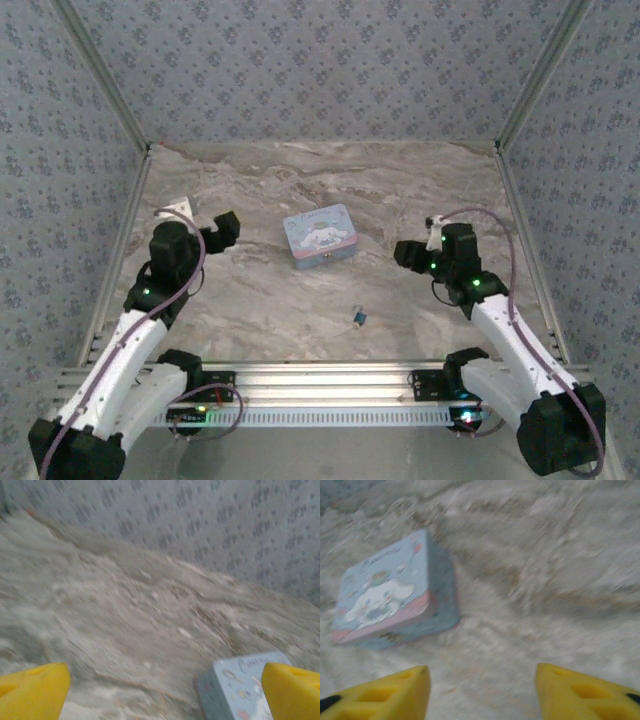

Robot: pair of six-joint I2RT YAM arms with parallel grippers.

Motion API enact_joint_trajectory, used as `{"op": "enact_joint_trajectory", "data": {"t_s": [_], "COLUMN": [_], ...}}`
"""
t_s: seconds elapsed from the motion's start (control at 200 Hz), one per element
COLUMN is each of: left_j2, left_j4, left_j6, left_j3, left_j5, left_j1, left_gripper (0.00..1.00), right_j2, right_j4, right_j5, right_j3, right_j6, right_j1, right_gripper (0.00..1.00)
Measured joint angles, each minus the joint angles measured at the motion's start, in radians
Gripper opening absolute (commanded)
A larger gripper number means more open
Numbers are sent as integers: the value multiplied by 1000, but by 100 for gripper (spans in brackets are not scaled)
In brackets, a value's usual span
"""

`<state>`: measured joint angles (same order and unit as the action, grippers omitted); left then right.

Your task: Unlock a padlock with a key

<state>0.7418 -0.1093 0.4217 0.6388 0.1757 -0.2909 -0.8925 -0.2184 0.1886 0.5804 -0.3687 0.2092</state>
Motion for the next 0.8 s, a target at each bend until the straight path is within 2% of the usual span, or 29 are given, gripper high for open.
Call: {"op": "enact_joint_trajectory", "data": {"t_s": [0.07,0.085,0.25,0.395,0.595,0.804], "left_j2": [-37,-45,-99,-74,65,162], "left_j4": [34,42,121,169,272,387], "left_j6": [-54,-66,-193,-258,-284,-311], "left_j3": [-36,-45,-170,-235,-290,-346], "left_j5": [59,73,168,213,259,239], "left_j1": [11,13,34,45,94,148], "left_gripper": [98,98,98,98,98,98], "right_j2": [2,2,-5,-84,-288,-516], "right_j4": [34,47,243,402,713,997], "right_j5": [-58,-71,-258,-349,-388,-356], "right_j3": [-5,-8,-132,-231,-284,-295], "right_j6": [27,42,144,229,311,386], "right_j1": [-43,-52,-103,-130,-155,-169], "right_gripper": [98,100,100,100,100,100]}}
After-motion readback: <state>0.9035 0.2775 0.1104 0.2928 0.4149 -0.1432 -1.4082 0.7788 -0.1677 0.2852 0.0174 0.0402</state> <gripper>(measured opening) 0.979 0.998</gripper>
